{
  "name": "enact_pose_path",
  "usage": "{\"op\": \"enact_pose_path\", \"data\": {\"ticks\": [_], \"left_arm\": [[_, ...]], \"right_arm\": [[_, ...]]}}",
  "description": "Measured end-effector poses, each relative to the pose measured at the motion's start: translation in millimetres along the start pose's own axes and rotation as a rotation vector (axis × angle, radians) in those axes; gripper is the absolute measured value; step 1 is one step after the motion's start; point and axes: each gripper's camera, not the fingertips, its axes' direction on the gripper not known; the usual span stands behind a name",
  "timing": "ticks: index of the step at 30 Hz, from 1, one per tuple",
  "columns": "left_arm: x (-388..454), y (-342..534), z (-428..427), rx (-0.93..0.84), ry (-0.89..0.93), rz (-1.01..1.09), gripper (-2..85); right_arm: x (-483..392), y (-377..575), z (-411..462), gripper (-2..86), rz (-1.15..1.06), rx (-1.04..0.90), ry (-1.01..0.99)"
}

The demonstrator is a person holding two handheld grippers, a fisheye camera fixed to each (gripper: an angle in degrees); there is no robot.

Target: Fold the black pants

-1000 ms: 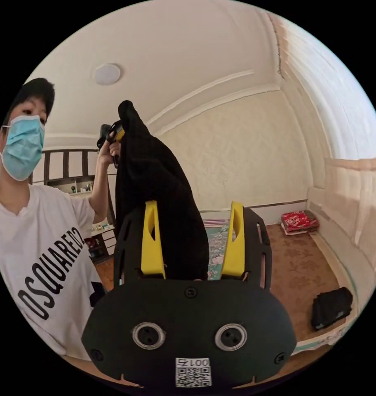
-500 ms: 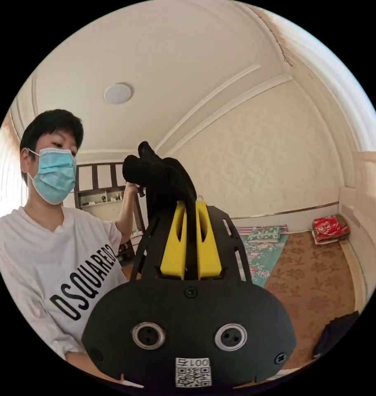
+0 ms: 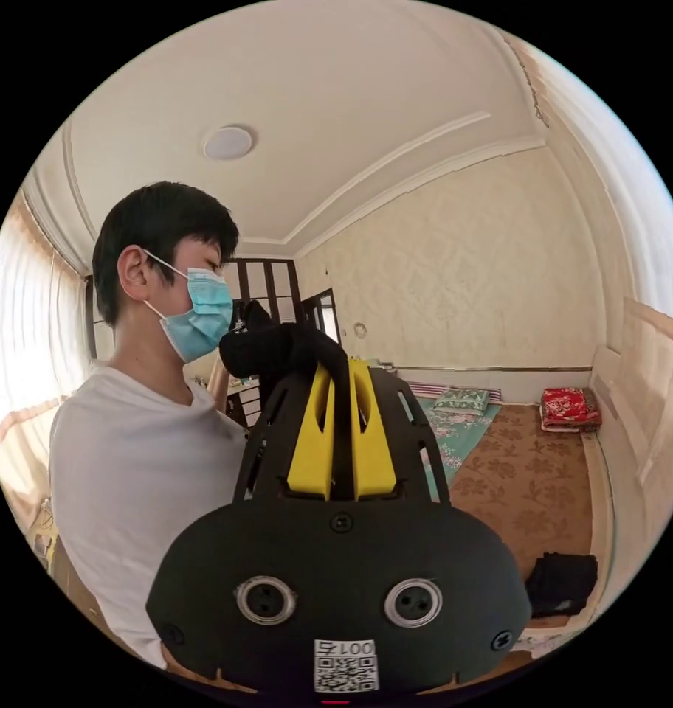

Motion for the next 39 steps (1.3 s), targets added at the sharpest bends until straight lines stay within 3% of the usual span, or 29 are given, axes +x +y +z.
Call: {"op": "enact_pose_path", "data": {"ticks": [3, 9, 16, 19, 20, 23, 25, 27, 29, 31, 35, 39], "left_arm": [[-54, -14, 7, 0.011, -0.025, -0.012, 3.5], [-256, -32, 51, -0.056, -0.070, -0.152, 3.5], [-620, -52, 147, -0.189, -0.135, -0.286, 2.6], [-804, -35, 220, -0.277, -0.315, -0.359, 1.4], [-867, -11, 236, -0.285, -0.428, -0.488, 0.8], [-961, 59, 245, -0.102, -0.369, -0.624, 1.6], [-1007, 98, 253, -0.195, -0.312, -0.616, 3.9], [-1037, 140, 261, -0.411, -0.354, -0.521, 5.6], [-1059, 212, 263, -0.689, -0.417, -0.419, 6.0], [-1068, 275, 255, -0.836, -0.382, -0.420, 6.1], [-1091, 424, 209, -1.051, -0.349, -0.672, 8.0], [-1117, 512, 145, -1.115, -0.418, -0.970, 8.9]], "right_arm": [[62, -56, 1, 2.4, 0.004, 0.019, -0.029], [243, -131, 79, 2.0, 0.119, 0.022, -0.026], [516, -213, 254, 1.7, 0.247, -0.139, 0.187], [688, -219, 374, 1.5, 0.380, -0.347, 0.338], [748, -210, 410, 1.4, 0.487, -0.444, 0.416], [805, -196, 431, 1.7, 0.465, -0.202, 0.510], [835, -182, 453, 2.5, 0.414, -0.313, 0.440], [853, -148, 481, 4.0, 0.271, -0.602, 0.476], [858, -107, 490, 5.6, 0.200, -0.765, 0.501], [862, -58, 493, 6.9, 0.191, -0.923, 0.477], [875, 72, 478, 9.2, 0.408, -1.224, 0.420], [885, 170, 451, 11.7, 0.698, -1.398, 0.391]]}}
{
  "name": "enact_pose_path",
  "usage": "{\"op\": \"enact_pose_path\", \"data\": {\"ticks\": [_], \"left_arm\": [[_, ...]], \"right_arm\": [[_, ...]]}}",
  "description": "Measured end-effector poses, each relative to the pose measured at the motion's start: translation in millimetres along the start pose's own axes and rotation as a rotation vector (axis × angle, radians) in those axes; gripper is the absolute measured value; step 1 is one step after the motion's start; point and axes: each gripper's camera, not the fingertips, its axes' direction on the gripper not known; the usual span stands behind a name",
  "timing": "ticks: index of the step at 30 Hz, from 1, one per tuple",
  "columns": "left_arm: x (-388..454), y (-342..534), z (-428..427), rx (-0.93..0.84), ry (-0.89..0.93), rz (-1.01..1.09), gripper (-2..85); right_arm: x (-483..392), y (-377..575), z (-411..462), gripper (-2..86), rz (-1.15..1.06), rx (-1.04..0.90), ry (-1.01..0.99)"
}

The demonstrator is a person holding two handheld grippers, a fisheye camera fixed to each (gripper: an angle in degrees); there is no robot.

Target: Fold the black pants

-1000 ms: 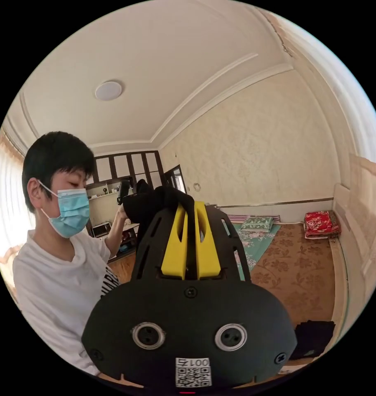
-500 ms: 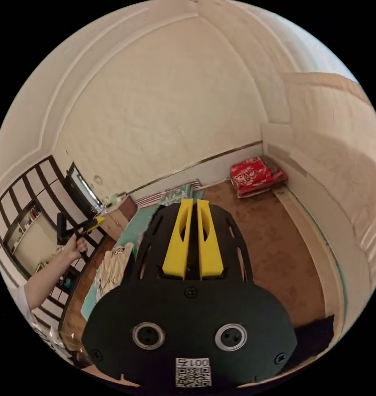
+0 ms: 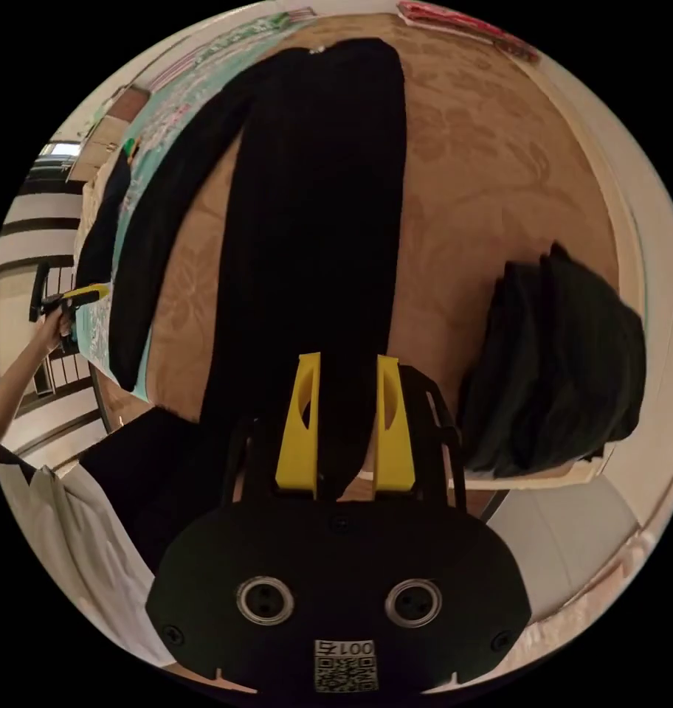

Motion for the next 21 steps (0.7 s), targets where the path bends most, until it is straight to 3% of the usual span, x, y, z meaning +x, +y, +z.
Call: {"op": "enact_pose_path", "data": {"ticks": [4, 6, 10, 13, 17, 21], "left_arm": [[-83, 22, 4, -0.063, -0.052, -0.079, 10.2], [-114, 27, 8, -0.133, -0.069, -0.069, 10.8], [-178, 27, 3, -0.114, 0.038, -0.093, 9.0], [-220, 19, -10, -0.101, 0.002, -0.082, 7.5], [-272, 15, -56, -0.080, 0.039, -0.091, 0.1], [-298, 35, -123, 0.033, 0.119, 0.004, -1.0]], "right_arm": [[26, 12, 37, 14.3, 0.125, -0.105, -0.046], [31, 16, 32, 15.5, 0.146, 0.021, -0.049], [34, -8, 24, 16.7, 0.183, 0.041, -0.068], [23, -37, 28, 14.2, 0.118, -0.054, 0.084], [8, -63, 21, 3.9, -0.031, -0.071, 0.176], [31, -57, -24, 2.5, 0.018, 0.047, 0.126]]}}
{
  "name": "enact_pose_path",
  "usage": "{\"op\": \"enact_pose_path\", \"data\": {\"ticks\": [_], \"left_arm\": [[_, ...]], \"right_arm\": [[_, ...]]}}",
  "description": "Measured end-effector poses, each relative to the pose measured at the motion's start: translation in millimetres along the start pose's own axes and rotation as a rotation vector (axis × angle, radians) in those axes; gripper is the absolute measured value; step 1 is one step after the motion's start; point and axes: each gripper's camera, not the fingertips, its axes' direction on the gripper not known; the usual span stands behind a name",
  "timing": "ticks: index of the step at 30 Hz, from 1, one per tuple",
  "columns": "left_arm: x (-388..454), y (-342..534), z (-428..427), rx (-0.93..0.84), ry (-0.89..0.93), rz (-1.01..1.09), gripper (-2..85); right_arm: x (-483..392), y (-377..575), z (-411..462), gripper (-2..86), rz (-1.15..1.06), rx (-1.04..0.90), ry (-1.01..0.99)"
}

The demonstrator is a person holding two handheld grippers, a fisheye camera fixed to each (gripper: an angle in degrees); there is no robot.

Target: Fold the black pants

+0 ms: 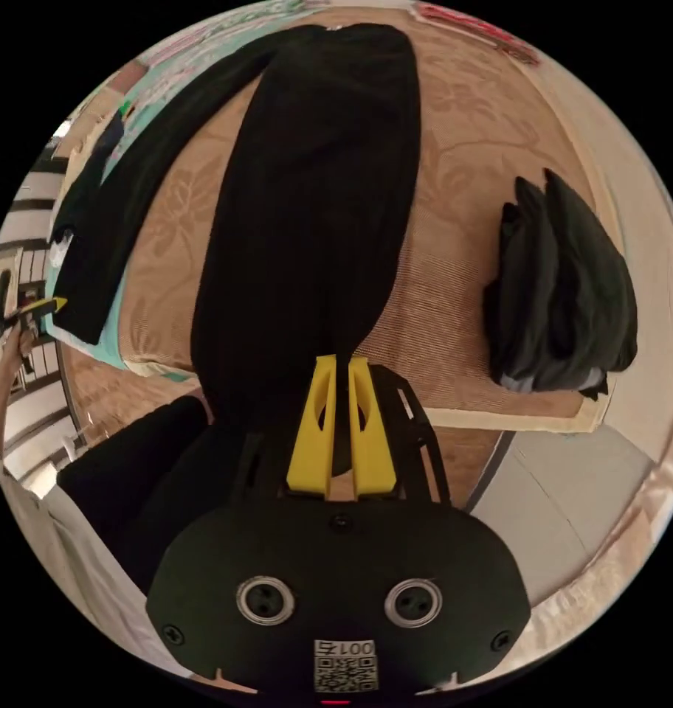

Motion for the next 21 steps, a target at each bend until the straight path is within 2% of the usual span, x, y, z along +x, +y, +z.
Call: {"op": "enact_pose_path", "data": {"ticks": [3, 5, 7, 8, 10, 12, 13, 15, 18, 21], "left_arm": [[-13, 16, -32, 0.036, 0.049, 0.070, -0.9], [-29, 26, -16, 0.005, 0.001, 0.083, 0.4], [-50, 35, 1, -0.026, -0.100, 0.042, 2.8], [-68, 42, 4, -0.031, -0.137, -0.014, 4.3], [-97, 58, -10, 0.050, -0.128, -0.098, 5.8], [-129, 77, -29, 0.152, -0.136, -0.189, 6.8], [-153, 88, -39, 0.185, -0.165, -0.257, 7.8], [-188, 98, -44, 0.175, -0.132, -0.264, 7.6], [-236, 106, -37, 0.140, 0.096, -0.198, 5.4], [-272, 115, -32, 0.176, 0.305, -0.155, 2.2]], "right_arm": [[45, 4, -6, 2.1, 0.164, 0.047, 0.018], [69, -3, 16, 1.9, 0.214, -0.020, 0.006], [76, -13, 35, 1.8, 0.194, -0.106, 0.111], [73, -20, 34, 1.8, 0.199, -0.109, 0.224], [49, -30, 19, 1.9, 0.125, -0.036, 0.349], [-18, -49, 10, 2.8, -0.148, 0.037, 0.476], [-37, -54, 11, 3.1, -0.225, 0.059, 0.462], [-110, -72, 22, 5.6, -0.476, 0.084, 0.163], [-177, -82, 44, 8.6, -0.625, 0.097, -0.193], [-216, -80, 82, 15.3, -0.607, 0.105, -0.209]]}}
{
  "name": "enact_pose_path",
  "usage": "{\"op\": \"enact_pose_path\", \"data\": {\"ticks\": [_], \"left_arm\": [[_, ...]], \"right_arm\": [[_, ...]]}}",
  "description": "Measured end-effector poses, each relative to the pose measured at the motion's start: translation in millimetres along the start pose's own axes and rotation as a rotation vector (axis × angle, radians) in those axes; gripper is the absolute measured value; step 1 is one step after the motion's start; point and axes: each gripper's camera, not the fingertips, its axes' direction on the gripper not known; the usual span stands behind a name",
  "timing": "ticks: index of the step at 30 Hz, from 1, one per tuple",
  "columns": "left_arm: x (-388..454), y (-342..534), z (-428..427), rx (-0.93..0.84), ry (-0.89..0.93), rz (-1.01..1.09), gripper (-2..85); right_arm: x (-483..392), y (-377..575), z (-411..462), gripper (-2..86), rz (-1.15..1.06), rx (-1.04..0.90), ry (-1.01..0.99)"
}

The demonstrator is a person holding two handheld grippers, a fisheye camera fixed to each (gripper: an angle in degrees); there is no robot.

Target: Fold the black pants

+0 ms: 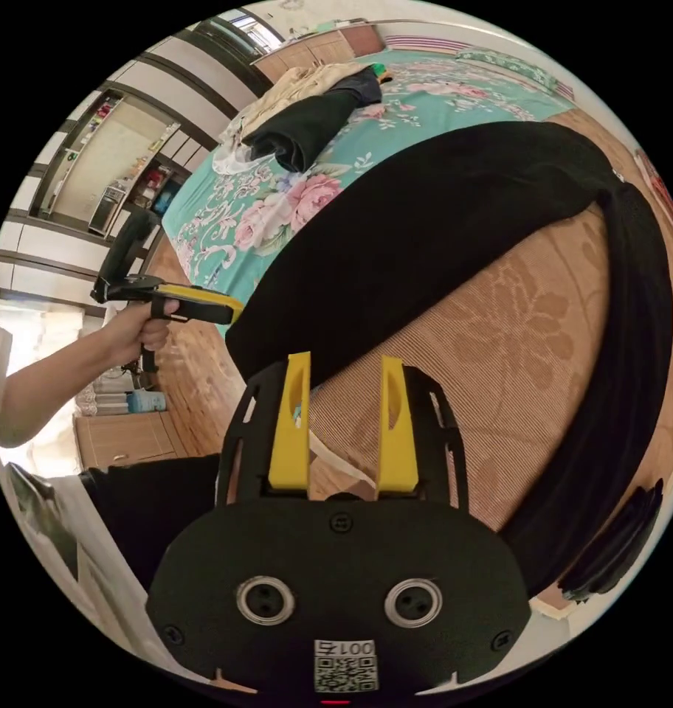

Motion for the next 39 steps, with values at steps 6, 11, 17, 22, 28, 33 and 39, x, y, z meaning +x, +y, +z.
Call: {"op": "enact_pose_path", "data": {"ticks": [6, 11, 17, 22, 28, 33, 39], "left_arm": [[-33, 12, -9, 0.042, 0.188, 0.042, 0.0], [-43, 24, -23, 0.028, 0.113, 0.092, 0.8], [-47, 63, -40, -0.048, -0.116, 0.224, 9.5], [-29, 93, -1, -0.167, -0.361, 0.408, 10.7], [-2, 106, 43, -0.056, -0.637, 0.600, 7.7], [-18, 114, 46, -0.069, -0.529, 0.584, 2.3], [-48, 139, -8, 0.052, -0.503, 0.494, -1.2]], "right_arm": [[-25, 28, 48, 15.3, 0.084, 0.010, 0.136], [-7, 46, 53, 6.1, 0.076, 0.010, 0.083], [39, 97, -1, 2.9, 0.196, 0.183, 0.023], [86, 133, 3, 2.4, 0.275, 0.189, 0.020], [102, 155, 16, 2.1, 0.258, 0.212, -0.007], [99, 175, 23, 2.0, 0.241, 0.235, -0.049], [86, 192, 18, 1.4, 0.206, 0.303, -0.201]]}}
